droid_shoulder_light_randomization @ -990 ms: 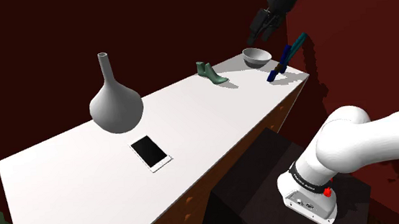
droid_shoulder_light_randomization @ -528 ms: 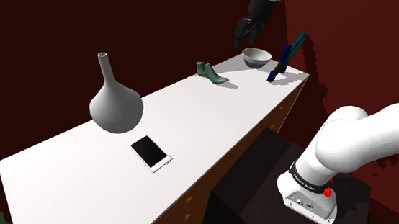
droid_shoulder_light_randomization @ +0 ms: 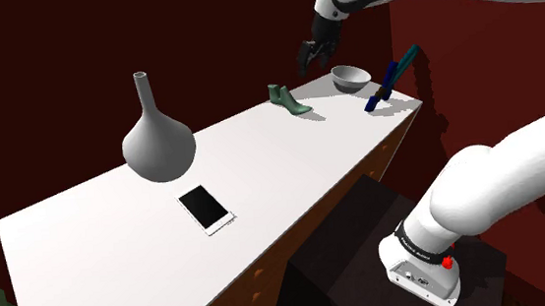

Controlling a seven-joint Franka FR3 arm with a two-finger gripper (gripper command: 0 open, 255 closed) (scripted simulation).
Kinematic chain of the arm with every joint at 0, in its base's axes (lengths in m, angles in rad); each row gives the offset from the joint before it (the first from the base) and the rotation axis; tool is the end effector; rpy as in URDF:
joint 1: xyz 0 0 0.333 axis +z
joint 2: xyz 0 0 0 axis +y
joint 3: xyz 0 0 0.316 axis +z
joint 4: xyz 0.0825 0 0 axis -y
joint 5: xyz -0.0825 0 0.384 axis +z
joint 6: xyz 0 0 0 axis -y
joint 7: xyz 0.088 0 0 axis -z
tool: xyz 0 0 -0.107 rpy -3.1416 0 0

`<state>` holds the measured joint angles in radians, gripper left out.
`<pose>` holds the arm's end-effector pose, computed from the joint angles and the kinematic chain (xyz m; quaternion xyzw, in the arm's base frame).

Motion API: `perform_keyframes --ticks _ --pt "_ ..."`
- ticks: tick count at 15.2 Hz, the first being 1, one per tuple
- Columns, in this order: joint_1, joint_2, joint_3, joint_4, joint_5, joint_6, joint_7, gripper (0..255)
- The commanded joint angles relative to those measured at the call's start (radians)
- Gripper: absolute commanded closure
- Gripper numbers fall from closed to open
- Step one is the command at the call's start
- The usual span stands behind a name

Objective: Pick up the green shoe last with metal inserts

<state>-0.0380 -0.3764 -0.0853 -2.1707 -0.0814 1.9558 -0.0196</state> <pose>0.4531 -0.0660 0.5604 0.9958 -0.0377 0.0784 0.0286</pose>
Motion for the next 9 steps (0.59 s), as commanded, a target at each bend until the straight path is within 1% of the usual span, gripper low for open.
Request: perform_keyframes --ticks 1,9 --pt "-0.007 0.079 -0.007 0.035 -0.014 0.031 -0.004 0" --pt "-0.029 0.384 -0.027 0.221 -0.063 0.099 -0.009 0"
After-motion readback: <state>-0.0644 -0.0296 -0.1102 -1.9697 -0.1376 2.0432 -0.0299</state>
